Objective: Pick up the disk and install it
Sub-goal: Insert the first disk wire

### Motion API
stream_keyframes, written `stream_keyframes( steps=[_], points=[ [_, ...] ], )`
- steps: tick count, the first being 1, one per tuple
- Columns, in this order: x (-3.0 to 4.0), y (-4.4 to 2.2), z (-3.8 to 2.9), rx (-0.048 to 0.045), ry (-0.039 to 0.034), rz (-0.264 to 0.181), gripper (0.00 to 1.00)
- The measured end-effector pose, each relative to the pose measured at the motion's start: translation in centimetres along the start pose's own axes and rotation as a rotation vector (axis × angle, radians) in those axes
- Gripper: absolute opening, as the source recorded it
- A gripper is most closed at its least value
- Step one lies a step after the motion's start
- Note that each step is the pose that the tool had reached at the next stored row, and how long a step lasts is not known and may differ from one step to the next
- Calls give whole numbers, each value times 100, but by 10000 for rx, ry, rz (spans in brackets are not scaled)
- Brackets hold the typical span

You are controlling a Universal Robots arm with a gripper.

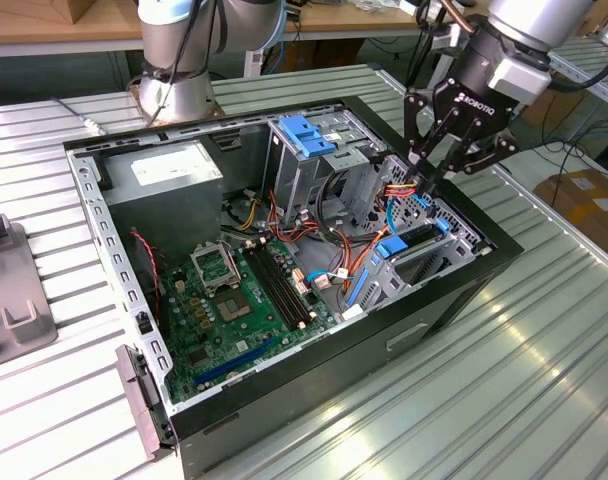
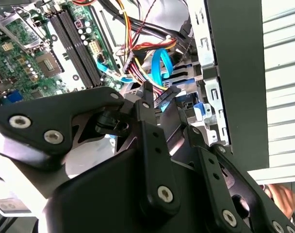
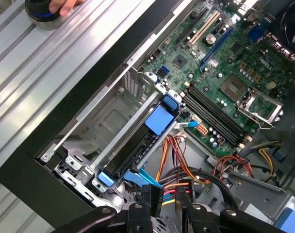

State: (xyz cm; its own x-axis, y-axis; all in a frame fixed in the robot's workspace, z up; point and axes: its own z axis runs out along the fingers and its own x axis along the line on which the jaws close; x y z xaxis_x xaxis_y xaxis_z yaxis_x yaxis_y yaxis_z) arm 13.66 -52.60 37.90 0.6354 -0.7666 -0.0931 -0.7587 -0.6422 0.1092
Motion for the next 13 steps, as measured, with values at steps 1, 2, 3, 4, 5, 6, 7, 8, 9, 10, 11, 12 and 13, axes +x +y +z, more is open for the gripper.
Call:
stream_keyframes(
  steps=[1,2,3,4,5,6,7,8,9,10,11,12,13],
  points=[
    [-7,-7,6,-19,23,8,34],
    [-8,-9,9,-29,36,11,34],
    [-8,-10,14,-40,48,14,34],
    [-7,-11,19,-48,57,16,34],
    [-7,-12,26,-50,60,16,34],
    [-6,-13,35,-51,61,17,34],
    [-5,-14,44,-53,63,18,34],
    [-4,-14,51,-54,65,19,34],
    [-4,-15,56,-56,67,20,34],
    [-3,-16,63,-57,68,20,34],
    [-3,-16,66,-57,68,20,34],
    [-2,-16,68,-58,69,21,34],
    [0,-15,73,-57,68,20,34]
  ],
)
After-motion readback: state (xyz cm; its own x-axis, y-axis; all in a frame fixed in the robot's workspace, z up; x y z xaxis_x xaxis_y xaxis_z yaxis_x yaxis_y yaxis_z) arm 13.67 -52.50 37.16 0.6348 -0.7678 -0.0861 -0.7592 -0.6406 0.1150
